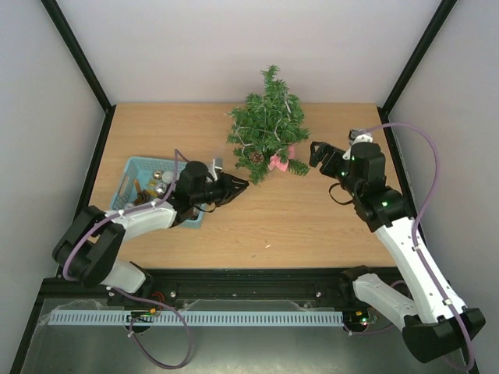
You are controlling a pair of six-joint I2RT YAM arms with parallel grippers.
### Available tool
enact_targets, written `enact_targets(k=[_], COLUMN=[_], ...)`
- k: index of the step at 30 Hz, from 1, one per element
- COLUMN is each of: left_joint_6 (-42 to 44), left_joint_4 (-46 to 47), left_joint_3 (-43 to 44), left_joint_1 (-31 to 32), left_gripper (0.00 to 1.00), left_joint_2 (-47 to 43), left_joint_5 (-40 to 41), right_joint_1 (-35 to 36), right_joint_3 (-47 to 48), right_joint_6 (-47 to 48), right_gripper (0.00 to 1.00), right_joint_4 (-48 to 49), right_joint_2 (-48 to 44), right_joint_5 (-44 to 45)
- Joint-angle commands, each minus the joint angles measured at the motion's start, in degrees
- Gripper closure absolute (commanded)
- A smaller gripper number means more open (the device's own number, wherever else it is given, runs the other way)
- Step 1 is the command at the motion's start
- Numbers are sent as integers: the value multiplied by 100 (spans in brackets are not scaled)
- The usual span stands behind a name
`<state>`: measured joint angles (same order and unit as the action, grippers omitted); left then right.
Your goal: Decorate the small christmas tree
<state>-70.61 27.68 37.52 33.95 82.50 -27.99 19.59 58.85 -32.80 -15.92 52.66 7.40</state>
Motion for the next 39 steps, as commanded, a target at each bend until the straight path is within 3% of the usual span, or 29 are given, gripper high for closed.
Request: enact_targets(k=[1, 5, 9, 14, 21, 25, 39], left_joint_6=[-489, -573, -659, -588, -533, -479, -202], left_joint_4=[785, 776, 641, 466, 372, 340, 99], left_joint_3=[279, 484, 645, 890, 811, 711, 577], left_joint_1=[225, 432, 436, 421, 385, 322, -53], left_gripper=[82, 83, 83, 83, 83, 83, 83], left_joint_2=[218, 414, 566, 720, 672, 608, 388], left_joint_5=[454, 726, 894, 969, 1022, 1042, 1044], right_joint_1=[-33, -356, -1012, -1529, -1582, -1590, -1421], right_joint_3=[-338, -527, -650, -694, -972, -1087, -1420], right_joint_6=[-244, -248, -485, -814, -1091, -1163, -1208], right_gripper=[1, 1, 26, 31, 32, 39, 60], right_joint_4=[-53, 59, 372, 894, 1738, 2192, 2920], right_joint_2=[-208, -88, 118, 731, 1719, 2176, 2635], right_joint_5=[99, -296, -1204, -1987, -2594, -2984, -3741])
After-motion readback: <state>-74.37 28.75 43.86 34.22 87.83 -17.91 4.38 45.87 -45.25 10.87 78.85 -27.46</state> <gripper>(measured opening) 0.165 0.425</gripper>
